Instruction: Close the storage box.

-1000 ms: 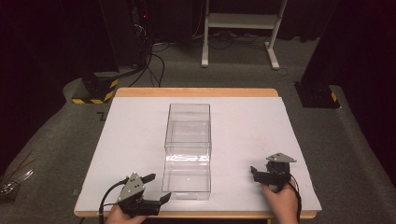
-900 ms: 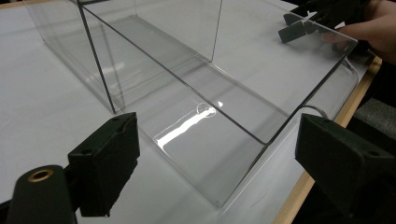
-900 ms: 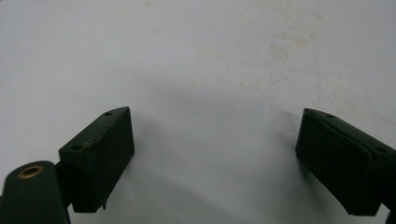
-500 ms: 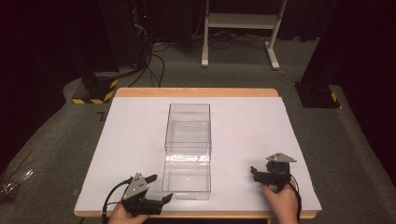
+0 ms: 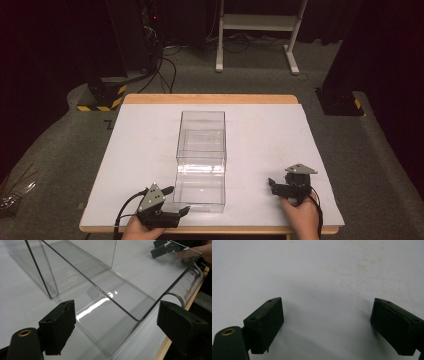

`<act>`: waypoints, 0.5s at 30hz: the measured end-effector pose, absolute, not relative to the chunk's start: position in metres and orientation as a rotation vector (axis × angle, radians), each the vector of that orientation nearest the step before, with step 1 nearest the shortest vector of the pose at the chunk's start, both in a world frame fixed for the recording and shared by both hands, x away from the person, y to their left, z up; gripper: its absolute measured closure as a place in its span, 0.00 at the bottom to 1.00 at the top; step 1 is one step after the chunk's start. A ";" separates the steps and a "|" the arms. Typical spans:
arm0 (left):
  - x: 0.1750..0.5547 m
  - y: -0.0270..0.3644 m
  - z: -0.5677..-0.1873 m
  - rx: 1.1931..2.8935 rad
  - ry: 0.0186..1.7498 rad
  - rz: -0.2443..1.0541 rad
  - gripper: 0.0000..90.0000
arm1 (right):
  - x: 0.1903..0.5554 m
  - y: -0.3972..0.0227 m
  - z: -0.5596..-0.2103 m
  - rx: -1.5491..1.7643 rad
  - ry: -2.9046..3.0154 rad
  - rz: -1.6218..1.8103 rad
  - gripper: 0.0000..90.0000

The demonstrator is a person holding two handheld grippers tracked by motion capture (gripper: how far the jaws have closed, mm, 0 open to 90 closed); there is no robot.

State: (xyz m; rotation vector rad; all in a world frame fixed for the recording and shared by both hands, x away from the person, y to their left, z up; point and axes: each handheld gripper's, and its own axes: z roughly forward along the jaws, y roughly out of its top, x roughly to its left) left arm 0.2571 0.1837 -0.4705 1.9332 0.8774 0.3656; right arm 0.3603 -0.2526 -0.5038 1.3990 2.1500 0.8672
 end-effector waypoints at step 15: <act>0.261 0.180 -0.473 1.919 0.904 0.394 0.22 | 0.360 -0.253 -0.504 1.400 2.150 0.867 0.13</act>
